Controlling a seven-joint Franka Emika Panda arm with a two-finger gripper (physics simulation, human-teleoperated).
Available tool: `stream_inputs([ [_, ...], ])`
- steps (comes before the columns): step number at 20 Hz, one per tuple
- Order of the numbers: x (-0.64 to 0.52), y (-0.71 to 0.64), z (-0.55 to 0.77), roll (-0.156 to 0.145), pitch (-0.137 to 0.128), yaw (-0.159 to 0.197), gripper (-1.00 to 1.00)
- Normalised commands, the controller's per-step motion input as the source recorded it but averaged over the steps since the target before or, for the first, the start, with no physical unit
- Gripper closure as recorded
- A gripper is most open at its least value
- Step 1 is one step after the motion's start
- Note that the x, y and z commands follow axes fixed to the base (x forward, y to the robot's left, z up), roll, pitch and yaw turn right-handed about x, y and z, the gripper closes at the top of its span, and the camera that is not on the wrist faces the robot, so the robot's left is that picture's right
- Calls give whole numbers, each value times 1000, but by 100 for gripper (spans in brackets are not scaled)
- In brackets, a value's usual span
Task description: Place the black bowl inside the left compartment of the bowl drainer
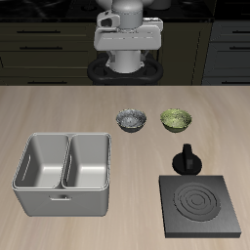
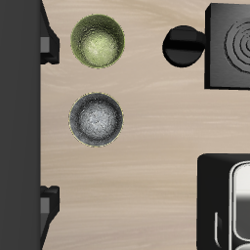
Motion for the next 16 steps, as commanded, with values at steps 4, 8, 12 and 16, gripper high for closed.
stream_inputs([
  [4,34,-67,-311,-19,46,-14,-100],
  [8,57,-71,-385,-29,39,6,-100],
  [12,25,-32,-365,-16,46,2,-100],
  [16,0,-38,-279,-24,14,9,-100],
])
